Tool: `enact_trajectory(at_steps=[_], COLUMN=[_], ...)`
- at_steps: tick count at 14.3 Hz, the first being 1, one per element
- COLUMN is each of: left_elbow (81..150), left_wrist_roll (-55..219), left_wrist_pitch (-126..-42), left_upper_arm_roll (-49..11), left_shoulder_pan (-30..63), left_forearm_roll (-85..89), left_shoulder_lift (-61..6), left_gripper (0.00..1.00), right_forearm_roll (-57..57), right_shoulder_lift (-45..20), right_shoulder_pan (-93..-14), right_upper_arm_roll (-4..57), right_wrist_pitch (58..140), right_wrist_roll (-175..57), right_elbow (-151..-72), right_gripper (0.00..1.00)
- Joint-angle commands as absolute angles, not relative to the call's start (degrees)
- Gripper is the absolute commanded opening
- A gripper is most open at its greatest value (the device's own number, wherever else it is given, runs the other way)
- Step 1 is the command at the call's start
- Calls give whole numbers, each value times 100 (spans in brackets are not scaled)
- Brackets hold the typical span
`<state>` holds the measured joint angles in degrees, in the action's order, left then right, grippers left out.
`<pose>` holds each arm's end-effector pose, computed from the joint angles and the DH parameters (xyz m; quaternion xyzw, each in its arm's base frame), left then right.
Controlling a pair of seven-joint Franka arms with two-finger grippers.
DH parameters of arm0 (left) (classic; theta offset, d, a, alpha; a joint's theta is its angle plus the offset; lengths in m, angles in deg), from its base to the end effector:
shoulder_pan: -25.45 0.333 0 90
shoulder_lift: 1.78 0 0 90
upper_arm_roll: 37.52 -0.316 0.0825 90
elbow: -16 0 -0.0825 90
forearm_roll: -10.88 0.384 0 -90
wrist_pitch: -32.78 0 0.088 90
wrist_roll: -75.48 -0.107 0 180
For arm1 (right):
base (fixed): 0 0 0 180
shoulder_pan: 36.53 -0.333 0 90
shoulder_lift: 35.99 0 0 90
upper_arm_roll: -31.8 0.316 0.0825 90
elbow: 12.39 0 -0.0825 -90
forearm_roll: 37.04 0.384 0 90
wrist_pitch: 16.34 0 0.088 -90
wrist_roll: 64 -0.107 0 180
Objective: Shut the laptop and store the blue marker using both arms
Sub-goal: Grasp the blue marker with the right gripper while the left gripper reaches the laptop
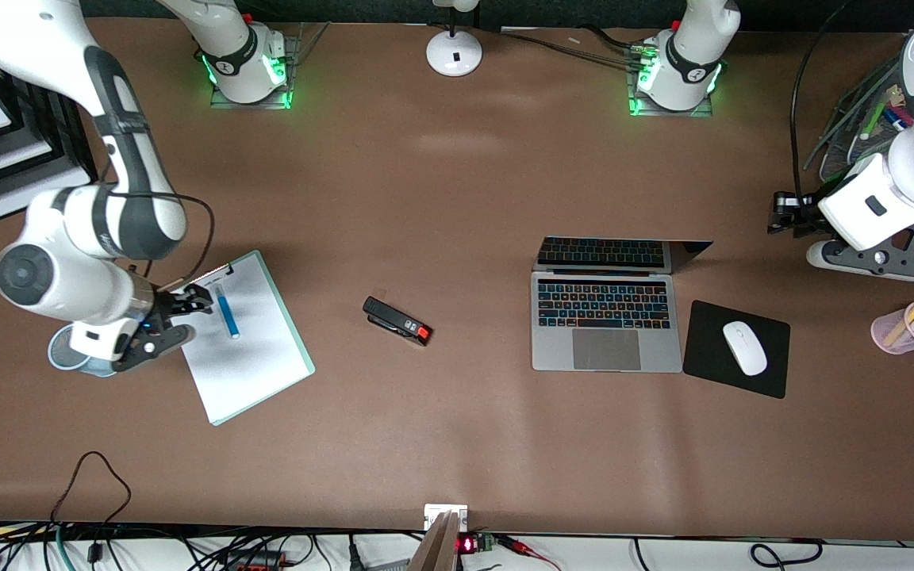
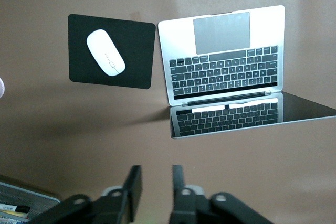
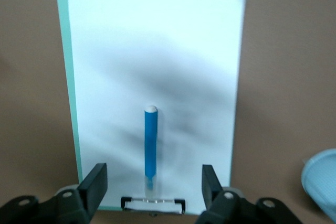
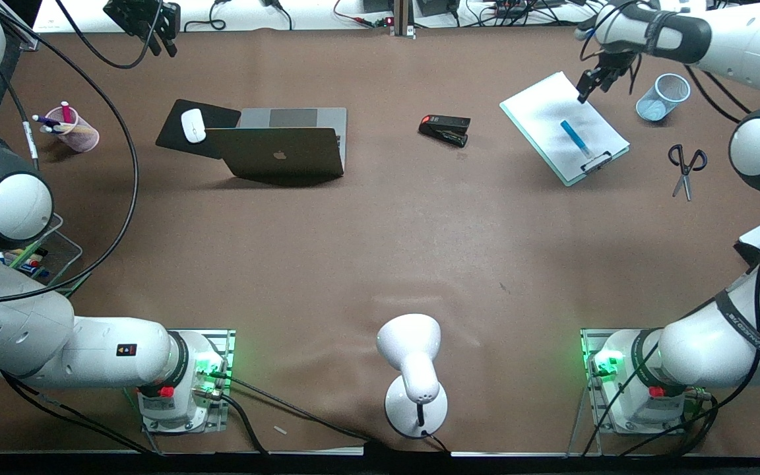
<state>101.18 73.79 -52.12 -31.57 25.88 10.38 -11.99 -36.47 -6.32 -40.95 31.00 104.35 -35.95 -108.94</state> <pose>0.5917 -0.0531 0.5547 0.9938 -0.0626 -0.0913 0.0105 0.6625 0.0433 0.2914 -0.9615 -0.2706 0.0470 0.0108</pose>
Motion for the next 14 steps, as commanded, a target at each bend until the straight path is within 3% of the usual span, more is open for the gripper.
enact_trajectory(at_steps=[1, 6, 14], left_elbow=[9950, 10546, 12689], left_wrist_roll=[7774, 8909, 9719], left_wrist_pitch=[-4652, -4727, -7098], left_upper_arm_roll=[-3093, -2277, -1538], left_shoulder_pan=[2432, 2466, 2449], left_forearm_roll=[956, 543, 525], left_shoulder_lift=[-1268, -961, -741], left_gripper=[0, 0, 0], right_forearm_roll=[-3616, -3598, -3554], right_shoulder_lift=[-436, -163, 119], right_shoulder_pan=[-4101, -4110, -4154], right_upper_arm_roll=[3110, 3119, 3198], right_wrist_pitch=[10766, 10969, 11207], right_wrist_roll=[-2888, -2586, -2647], right_elbow=[-10916, -10916, -10907], right_gripper=[74, 61, 51])
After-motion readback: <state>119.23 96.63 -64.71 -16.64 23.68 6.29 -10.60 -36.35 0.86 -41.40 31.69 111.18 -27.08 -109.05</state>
